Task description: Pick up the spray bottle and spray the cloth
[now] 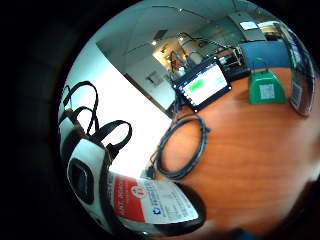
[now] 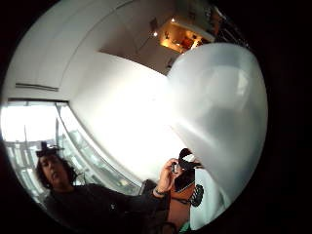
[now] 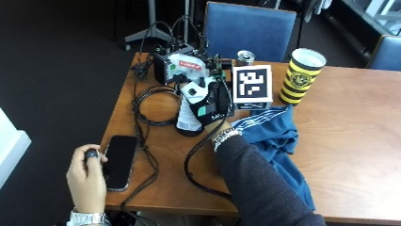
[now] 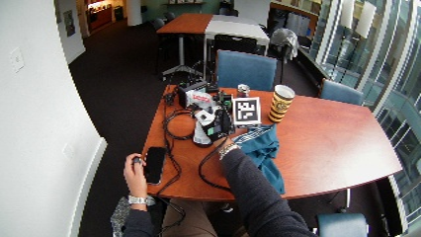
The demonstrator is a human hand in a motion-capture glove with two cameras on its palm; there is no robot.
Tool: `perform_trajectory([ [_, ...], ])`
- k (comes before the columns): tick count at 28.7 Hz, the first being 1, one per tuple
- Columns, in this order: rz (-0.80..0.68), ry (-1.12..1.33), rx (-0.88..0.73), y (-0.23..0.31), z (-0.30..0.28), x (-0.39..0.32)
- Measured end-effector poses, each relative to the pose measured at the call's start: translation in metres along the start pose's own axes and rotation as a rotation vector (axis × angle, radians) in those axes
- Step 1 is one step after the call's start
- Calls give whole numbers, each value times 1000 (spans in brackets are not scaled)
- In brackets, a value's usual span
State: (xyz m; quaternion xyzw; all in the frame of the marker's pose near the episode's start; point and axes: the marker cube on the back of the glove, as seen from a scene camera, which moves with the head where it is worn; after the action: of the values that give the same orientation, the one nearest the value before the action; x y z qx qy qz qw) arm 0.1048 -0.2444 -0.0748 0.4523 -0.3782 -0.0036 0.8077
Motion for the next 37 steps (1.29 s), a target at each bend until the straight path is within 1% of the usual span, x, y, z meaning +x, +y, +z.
perform_trajectory([
  [7,-51,22,31,-9,-6,-8],
  [14,-22,16,24,3,0,5],
  [17,20,12,-3,15,4,18],
  [23,190,16,-82,54,7,36],
  [29,317,-21,-150,66,13,47],
  [33,358,7,-214,78,12,54],
  [37,351,64,-278,87,7,57],
])
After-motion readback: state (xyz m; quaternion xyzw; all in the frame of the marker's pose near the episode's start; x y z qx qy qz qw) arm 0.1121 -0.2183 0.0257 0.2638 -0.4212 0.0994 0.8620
